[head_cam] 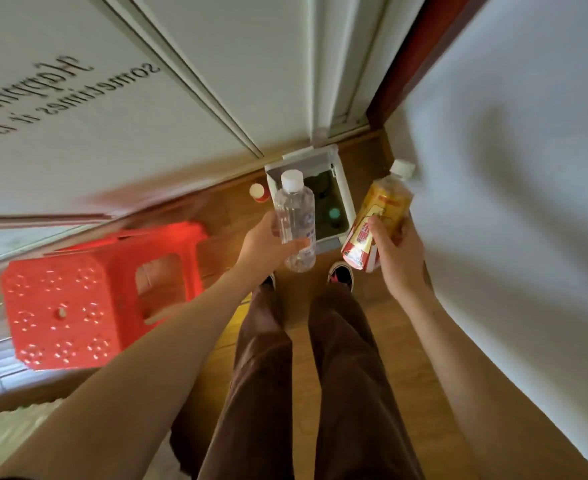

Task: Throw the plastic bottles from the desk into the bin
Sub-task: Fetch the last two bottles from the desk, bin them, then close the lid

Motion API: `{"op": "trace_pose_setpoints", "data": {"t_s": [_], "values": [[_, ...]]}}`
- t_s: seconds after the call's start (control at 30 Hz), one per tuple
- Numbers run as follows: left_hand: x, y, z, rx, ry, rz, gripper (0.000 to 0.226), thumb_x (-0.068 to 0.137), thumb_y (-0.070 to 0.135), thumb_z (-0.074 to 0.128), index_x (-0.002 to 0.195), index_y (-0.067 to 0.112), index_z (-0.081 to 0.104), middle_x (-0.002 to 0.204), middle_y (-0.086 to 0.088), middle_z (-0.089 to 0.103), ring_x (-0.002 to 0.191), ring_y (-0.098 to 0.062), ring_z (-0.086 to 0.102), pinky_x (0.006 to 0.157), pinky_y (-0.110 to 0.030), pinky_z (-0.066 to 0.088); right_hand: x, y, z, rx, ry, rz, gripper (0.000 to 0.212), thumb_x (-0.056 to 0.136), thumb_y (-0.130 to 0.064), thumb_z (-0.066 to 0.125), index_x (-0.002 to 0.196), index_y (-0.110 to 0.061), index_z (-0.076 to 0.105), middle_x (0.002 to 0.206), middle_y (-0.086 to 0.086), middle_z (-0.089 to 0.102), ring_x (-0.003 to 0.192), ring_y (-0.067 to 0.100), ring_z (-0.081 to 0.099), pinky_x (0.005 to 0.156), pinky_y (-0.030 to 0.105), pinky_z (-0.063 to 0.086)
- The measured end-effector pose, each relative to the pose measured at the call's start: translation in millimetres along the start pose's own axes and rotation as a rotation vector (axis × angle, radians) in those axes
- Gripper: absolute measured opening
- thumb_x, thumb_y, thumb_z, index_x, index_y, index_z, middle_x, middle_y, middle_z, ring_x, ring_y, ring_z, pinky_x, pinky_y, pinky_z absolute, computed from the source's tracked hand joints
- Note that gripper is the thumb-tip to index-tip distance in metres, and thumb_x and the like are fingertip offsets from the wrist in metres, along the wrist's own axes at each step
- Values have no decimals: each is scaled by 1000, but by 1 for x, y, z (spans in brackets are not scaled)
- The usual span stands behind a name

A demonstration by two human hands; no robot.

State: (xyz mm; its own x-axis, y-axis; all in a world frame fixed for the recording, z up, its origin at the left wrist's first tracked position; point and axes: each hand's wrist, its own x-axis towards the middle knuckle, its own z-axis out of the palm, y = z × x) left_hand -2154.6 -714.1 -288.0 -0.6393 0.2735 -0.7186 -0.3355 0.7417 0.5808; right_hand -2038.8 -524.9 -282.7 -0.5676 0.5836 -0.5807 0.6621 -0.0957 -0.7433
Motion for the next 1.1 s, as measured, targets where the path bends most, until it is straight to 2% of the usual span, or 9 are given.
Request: {"op": "trace_pose_setpoints", "data": {"t_s": [0.1,0.17,0.27,0.4,0.57,0.77,0.87,0.93,1.1], "values": [[45,-21,33,0,25,21,60,73,35,80,125,23,52,113,9,65,100,-10,62,72,-14,46,41,37,11,30,-33,-45,20,88,-41,64,100,-52,52,104,-21,64,100,9,67,87,34,58],[70,-36,53,0,47,41,58,73,32,80,123,24,52,107,14,63,98,-8,61,70,-12,45,64,62,17,42,-92,-44,23,88,-37,65,103,-47,52,108,-18,65,105,12,67,88,33,57],[103,-55,78,-33,53,31,61,74,27,80,127,24,49,99,20,57,97,-9,61,79,-21,52,92,97,23,73,-197,-10,30,82,-44,64,109,-39,52,114,-12,66,106,13,68,87,30,58],[147,-80,106,-38,110,-1,62,76,33,78,128,21,48,111,12,60,106,-13,62,68,-7,44,115,128,30,72,-304,19,40,75,-46,61,110,-30,53,107,-13,67,93,1,70,71,13,55],[181,-98,127,25,103,2,69,76,33,77,135,18,45,128,-3,61,116,-20,58,85,-25,45,129,149,37,123,-369,35,31,76,-42,58,106,-33,55,104,-13,67,89,-4,70,69,11,54],[205,-106,150,-36,86,-107,64,81,30,73,135,12,44,127,-8,60,116,-24,59,80,-24,44,130,154,39,158,-341,9,28,81,-37,54,110,-33,54,102,-14,70,95,2,70,72,15,55],[219,-115,158,-57,78,-168,59,81,29,74,131,12,47,123,-9,61,111,-24,60,79,-26,46,131,155,38,161,-329,10,26,82,-37,52,107,-34,54,94,-22,73,91,-1,70,69,12,53],[229,-119,160,-79,82,-198,58,80,29,75,129,12,49,122,-9,61,112,-25,60,83,-30,48,132,157,37,166,-328,9,23,83,-35,51,106,-34,54,91,-27,72,89,-4,70,67,10,52],[248,-121,162,-19,67,-187,55,78,26,77,125,11,52,125,-11,60,117,-27,57,96,-36,48,131,162,37,175,-307,-9,33,81,-36,50,113,-27,54,96,-17,70,86,-5,70,66,8,51]]}}
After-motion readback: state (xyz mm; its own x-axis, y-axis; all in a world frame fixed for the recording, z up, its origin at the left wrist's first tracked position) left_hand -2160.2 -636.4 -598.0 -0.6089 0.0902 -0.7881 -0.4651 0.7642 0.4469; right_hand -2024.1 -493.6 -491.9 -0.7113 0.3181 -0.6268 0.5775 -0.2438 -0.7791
